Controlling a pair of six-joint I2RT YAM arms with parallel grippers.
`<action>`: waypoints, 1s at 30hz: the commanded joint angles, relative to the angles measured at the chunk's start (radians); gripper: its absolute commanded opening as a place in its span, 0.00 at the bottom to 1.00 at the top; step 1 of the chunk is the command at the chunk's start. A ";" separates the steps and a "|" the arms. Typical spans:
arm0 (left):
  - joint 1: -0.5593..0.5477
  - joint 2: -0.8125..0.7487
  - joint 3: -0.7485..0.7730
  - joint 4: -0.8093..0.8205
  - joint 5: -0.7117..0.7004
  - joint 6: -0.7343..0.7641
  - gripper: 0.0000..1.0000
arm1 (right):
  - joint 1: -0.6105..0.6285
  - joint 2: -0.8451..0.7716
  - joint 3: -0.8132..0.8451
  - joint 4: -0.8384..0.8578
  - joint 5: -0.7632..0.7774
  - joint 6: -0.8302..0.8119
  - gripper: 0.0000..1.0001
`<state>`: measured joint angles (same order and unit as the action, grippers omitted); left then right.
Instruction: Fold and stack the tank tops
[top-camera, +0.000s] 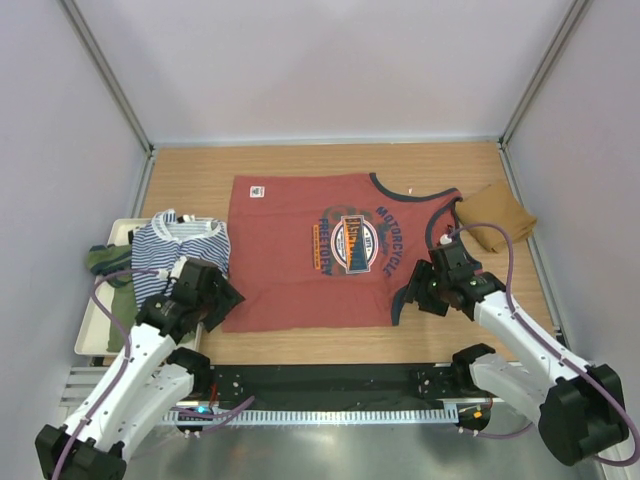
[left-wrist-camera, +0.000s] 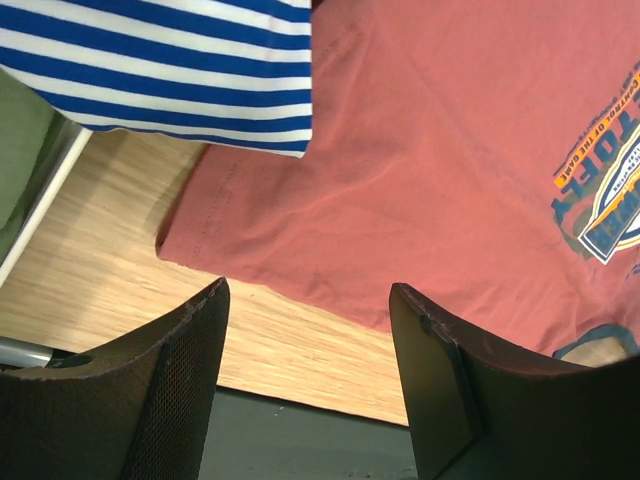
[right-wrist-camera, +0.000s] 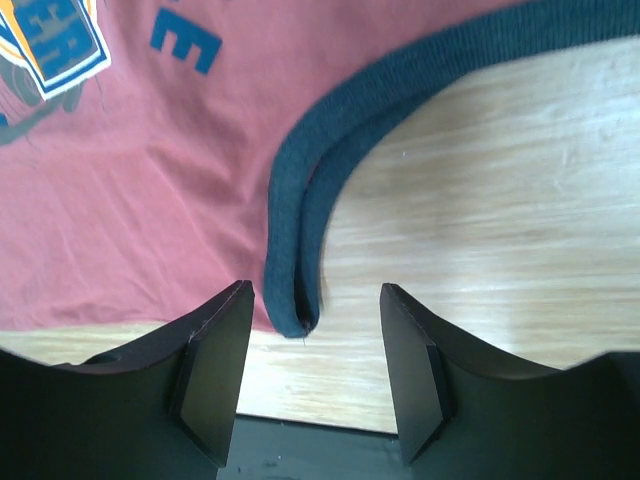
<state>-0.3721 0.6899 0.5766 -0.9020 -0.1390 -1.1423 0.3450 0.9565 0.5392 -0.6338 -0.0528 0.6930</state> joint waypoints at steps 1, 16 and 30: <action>-0.004 0.002 -0.027 -0.012 -0.037 -0.042 0.66 | 0.014 -0.050 -0.016 -0.027 -0.038 0.031 0.60; -0.004 0.059 -0.126 0.094 0.009 -0.045 0.63 | 0.259 0.065 -0.045 0.049 0.037 0.112 0.43; -0.021 0.065 -0.127 0.060 -0.034 -0.077 0.57 | 0.269 0.126 -0.054 0.123 0.082 0.102 0.17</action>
<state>-0.3832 0.7544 0.4461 -0.8364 -0.1387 -1.1984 0.6079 1.0725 0.4782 -0.5594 0.0021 0.7891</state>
